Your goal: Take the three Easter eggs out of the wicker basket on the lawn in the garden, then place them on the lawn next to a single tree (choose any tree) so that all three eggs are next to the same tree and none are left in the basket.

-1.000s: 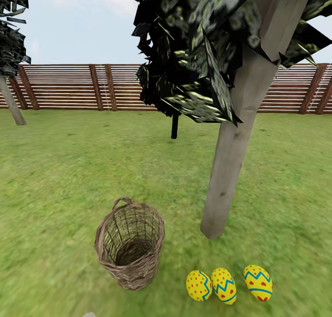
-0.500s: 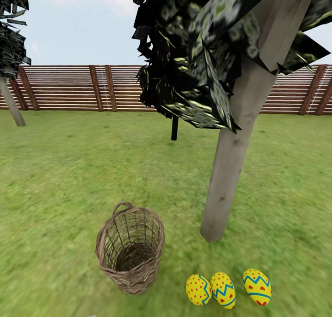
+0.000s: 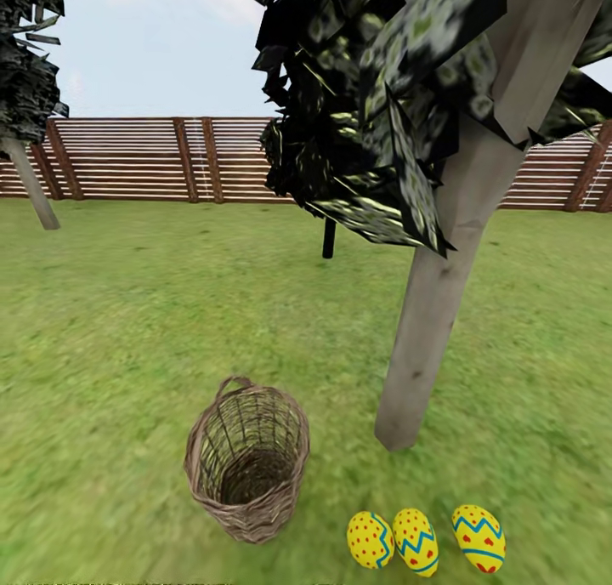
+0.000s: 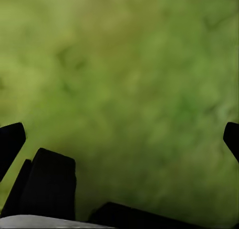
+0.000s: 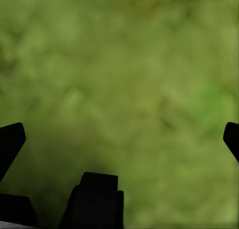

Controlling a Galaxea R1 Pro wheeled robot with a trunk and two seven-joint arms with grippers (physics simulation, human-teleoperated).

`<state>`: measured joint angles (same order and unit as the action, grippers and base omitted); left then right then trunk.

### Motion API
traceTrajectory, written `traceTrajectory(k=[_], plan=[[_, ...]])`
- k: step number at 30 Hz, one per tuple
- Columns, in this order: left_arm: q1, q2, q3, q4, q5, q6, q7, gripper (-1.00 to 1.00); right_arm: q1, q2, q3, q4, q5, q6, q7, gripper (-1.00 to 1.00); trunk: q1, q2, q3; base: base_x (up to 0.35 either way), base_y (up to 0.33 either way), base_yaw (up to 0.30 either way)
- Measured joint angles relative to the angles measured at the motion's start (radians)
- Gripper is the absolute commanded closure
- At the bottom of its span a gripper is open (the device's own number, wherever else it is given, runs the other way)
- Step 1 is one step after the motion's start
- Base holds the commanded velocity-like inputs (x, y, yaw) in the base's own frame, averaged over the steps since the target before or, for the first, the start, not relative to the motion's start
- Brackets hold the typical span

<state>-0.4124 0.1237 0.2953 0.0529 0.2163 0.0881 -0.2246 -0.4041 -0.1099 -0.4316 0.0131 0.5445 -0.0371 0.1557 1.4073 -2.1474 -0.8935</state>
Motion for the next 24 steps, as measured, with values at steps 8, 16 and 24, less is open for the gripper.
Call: traceTrajectory(k=[8,16,24], plan=[[0.003,-0.001,0.0,0.0,0.0,0.0,0.0,-1.0,0.0,0.0,0.0,0.001,-0.002,0.0,-0.001,-1.0,-0.031,0.056,0.013,0.0,0.0,0.105],[0.003,-0.001,0.0,0.0,0.0,0.0,0.0,-1.0,0.0,0.0,0.0,0.001,-0.002,-0.001,-0.001,-1.0,-0.061,0.112,0.025,-0.151,0.0,0.091],[0.003,0.0,0.0,0.0,0.0,0.0,0.0,-1.0,0.0,0.0,0.0,0.001,-0.002,-0.001,-0.001,-1.0,-0.091,0.168,0.038,-0.334,0.0,0.076]])
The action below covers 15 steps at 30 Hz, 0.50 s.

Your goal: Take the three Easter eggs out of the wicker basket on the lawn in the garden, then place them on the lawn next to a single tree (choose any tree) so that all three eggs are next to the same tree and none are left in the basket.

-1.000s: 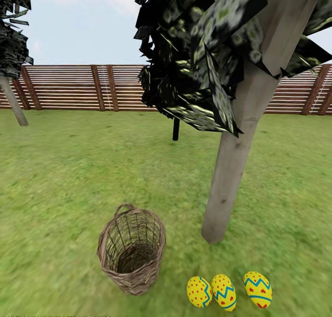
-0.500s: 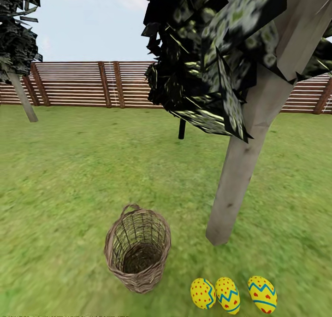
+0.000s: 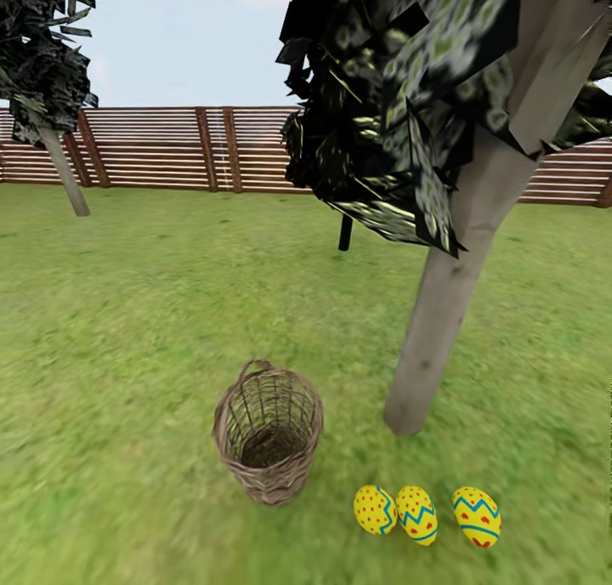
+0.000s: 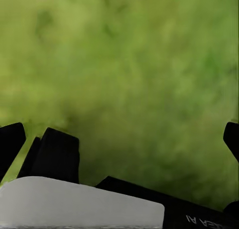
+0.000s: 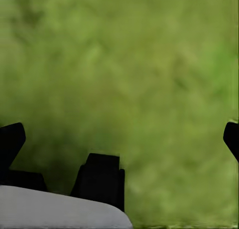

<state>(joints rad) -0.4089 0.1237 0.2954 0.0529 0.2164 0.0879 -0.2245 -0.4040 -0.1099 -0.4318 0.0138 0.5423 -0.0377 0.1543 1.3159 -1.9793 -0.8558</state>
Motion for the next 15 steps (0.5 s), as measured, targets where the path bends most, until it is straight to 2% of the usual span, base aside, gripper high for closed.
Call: traceTrajectory(k=[7,13,15], plan=[[0.0,0.001,0.0,0.0,0.0,0.0,0.001,-1.0,0.0,0.0,0.0,0.0,0.0,0.0,0.0,-1.0,-0.027,0.049,0.011,-0.304,0.0,0.016],[0.0,0.0,0.0,0.0,0.0,0.001,0.001,-1.0,0.0,0.0,0.0,0.004,0.0,0.0,0.0,-1.0,-0.05,0.091,0.02,-0.057,0.0,0.001],[0.0,-0.001,-0.021,0.0,-0.001,0.001,0.002,-1.0,0.0,0.0,0.0,0.006,0.0,0.0,0.001,-1.0,-0.058,0.105,0.023,-0.004,0.0,0.0]])
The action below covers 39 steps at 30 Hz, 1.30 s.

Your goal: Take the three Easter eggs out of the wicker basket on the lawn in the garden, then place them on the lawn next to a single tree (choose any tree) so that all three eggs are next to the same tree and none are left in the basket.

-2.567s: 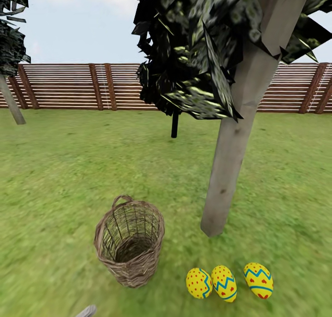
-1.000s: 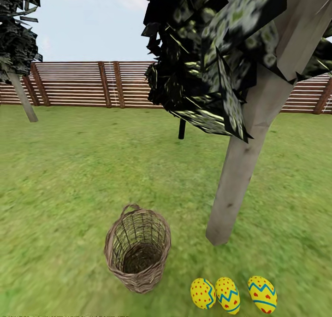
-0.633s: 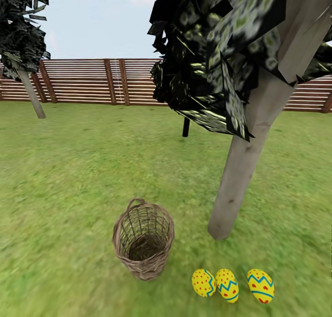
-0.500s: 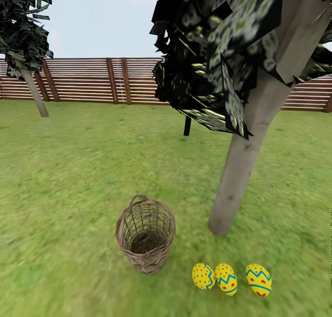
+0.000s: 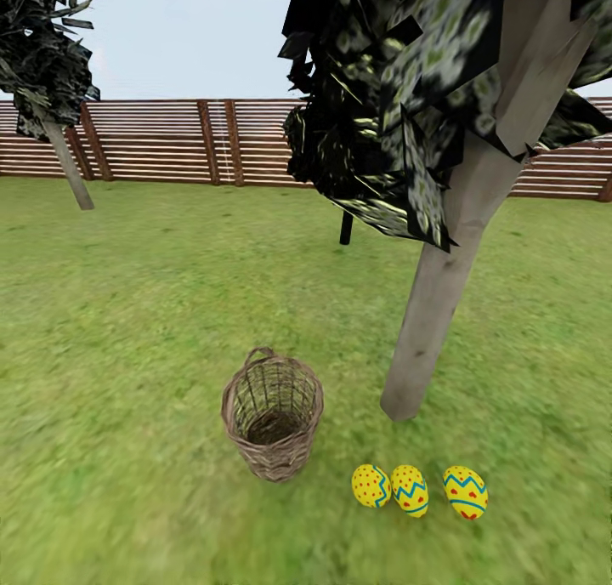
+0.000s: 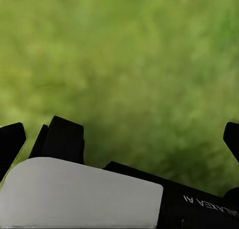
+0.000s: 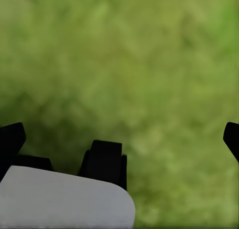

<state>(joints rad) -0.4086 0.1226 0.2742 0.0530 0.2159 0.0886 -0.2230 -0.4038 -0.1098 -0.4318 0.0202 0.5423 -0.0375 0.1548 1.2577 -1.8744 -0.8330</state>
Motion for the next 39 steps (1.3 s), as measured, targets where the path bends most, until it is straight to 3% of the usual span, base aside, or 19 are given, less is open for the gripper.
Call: traceTrajectory(k=[4,7,29,39], plan=[[0.0,0.0,-0.068,0.0,0.001,-0.001,0.0,-1.0,0.001,0.0,0.0,0.001,0.0,0.0,0.0,-1.0,-0.015,0.028,0.006,-0.001,0.0,0.0],[0.0,0.0,-0.08,0.0,0.001,-0.001,0.0,-1.0,0.001,0.0,0.0,0.001,0.0,0.0,0.0,-1.0,-0.027,0.049,0.011,0.0,0.0,0.0],[0.0,-0.006,-0.087,0.0,0.001,-0.002,0.0,-1.0,0.001,0.0,0.0,0.001,-0.003,0.0,0.0,-1.0,-0.111,0.203,0.044,0.0,0.0,0.0],[0.0,0.006,-0.085,0.0,0.004,0.0,-0.001,-1.0,0.001,0.0,0.0,0.001,0.006,0.002,0.0,-1.0,-0.111,0.203,0.037,0.0,0.0,0.0]])
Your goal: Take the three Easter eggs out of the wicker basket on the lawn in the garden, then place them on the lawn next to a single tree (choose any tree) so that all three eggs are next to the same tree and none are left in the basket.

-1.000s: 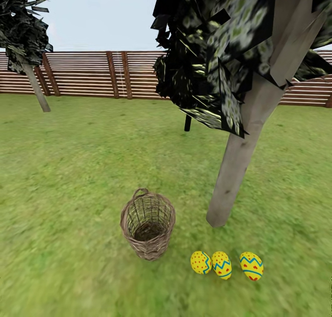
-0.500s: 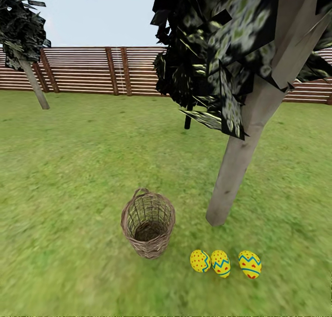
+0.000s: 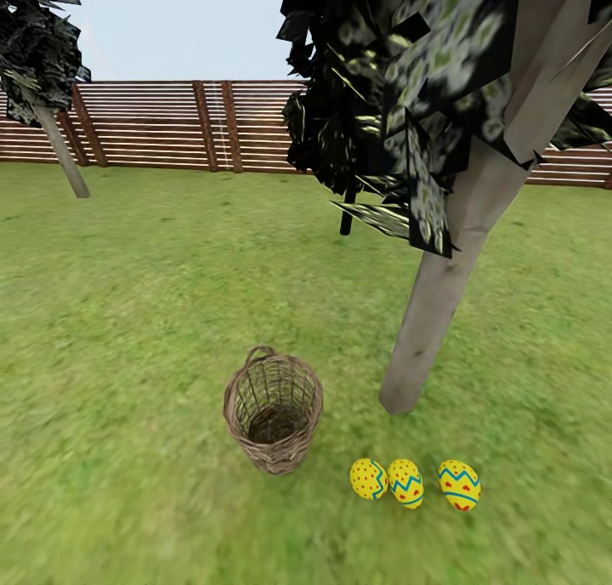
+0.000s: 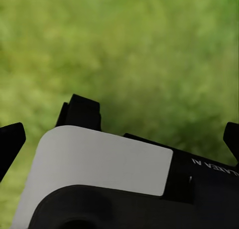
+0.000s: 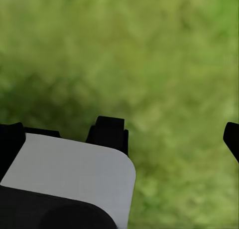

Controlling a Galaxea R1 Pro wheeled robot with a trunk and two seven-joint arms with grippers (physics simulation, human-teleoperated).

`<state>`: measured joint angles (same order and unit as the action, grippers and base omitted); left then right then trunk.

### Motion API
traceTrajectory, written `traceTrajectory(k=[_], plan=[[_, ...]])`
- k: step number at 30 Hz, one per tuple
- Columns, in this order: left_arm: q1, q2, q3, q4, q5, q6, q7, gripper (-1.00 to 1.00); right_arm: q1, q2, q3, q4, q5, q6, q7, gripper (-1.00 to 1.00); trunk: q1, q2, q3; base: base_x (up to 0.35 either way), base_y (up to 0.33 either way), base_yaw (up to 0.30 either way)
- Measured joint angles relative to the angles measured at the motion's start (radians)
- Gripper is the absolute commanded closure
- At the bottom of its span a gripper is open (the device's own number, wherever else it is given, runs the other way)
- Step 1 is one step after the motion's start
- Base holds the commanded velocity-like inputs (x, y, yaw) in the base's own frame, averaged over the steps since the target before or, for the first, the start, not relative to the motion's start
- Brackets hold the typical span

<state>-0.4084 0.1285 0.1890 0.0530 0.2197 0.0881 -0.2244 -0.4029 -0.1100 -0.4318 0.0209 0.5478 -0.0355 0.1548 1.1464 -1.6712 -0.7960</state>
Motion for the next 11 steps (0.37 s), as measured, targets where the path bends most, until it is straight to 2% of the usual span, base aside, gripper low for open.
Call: traceTrajectory(k=[11], plan=[[0.0,0.013,0.0,0.0,0.0,-0.002,0.0,-1.0,0.0,-0.002,0.0,0.0,-0.001,-0.001,0.0,-1.0,0.0,0.0,0.0,0.0,0.0,0.0]])
